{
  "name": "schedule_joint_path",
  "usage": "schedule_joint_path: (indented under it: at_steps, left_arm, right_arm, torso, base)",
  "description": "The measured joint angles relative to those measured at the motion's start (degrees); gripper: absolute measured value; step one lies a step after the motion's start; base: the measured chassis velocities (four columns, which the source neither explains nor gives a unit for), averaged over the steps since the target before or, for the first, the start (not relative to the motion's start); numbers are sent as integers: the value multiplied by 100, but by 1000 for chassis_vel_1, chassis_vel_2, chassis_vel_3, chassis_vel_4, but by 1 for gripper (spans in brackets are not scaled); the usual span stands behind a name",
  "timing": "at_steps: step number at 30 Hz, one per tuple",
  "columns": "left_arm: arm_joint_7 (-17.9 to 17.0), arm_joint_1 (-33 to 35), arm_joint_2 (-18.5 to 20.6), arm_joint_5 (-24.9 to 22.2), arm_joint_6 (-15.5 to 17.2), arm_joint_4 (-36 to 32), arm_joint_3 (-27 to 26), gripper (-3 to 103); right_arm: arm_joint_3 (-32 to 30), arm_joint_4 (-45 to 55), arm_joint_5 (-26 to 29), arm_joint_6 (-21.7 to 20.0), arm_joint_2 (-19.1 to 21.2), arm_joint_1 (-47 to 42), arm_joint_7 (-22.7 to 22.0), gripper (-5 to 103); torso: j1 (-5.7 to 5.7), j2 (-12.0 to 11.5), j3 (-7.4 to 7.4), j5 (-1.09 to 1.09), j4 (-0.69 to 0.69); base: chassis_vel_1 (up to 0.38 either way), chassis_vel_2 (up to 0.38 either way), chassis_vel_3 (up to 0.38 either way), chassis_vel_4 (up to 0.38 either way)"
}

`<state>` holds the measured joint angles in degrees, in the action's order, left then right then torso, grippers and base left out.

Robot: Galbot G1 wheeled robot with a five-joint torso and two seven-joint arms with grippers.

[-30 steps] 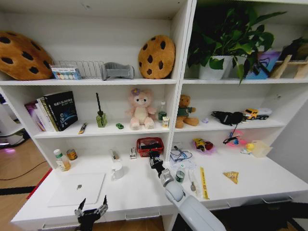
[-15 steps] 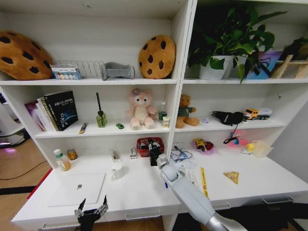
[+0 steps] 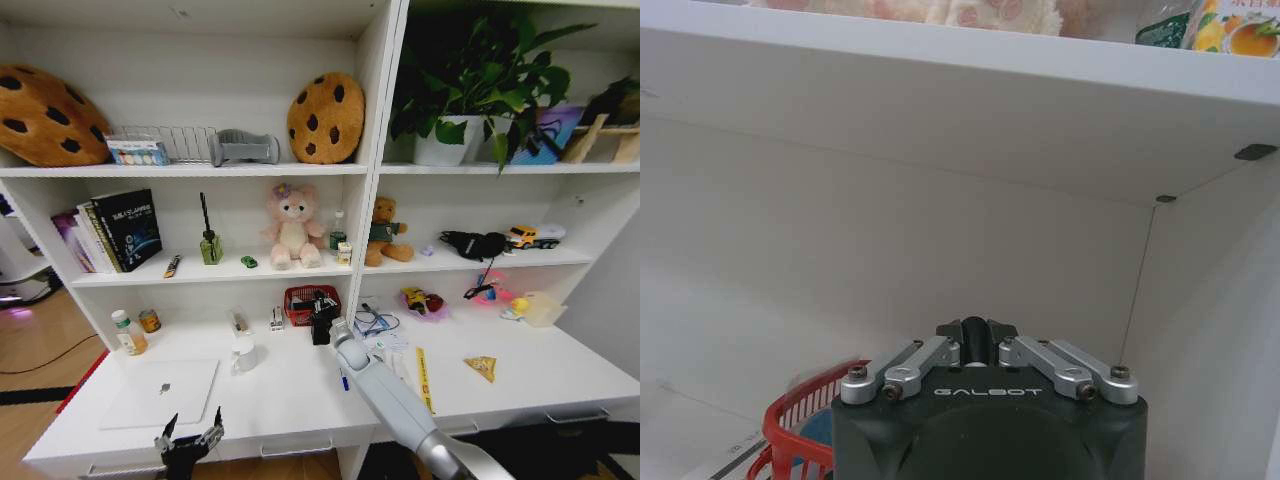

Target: Organize the objects on the table.

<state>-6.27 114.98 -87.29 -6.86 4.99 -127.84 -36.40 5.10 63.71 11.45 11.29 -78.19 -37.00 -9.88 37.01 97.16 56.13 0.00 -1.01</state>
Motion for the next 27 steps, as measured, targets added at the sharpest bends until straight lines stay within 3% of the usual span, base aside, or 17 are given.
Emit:
schedule_joint_path:
  at_steps: [18, 27]
  left_arm:
    - [13, -41, -31, 28, 22, 109, 141, 100]
    - [16, -42, -31, 10, 23, 108, 131, 100]
  right_arm:
    - [-178, -927, -100, 720, -474, 234, 135, 12]
    - [-193, -982, -180, 822, -477, 252, 58, 12]
  torso:
    - [0, 1, 0, 0, 1]
    - [0, 1, 0, 0, 0]
  base:
    - [0, 0, 0, 0]
    - [0, 0, 0, 0]
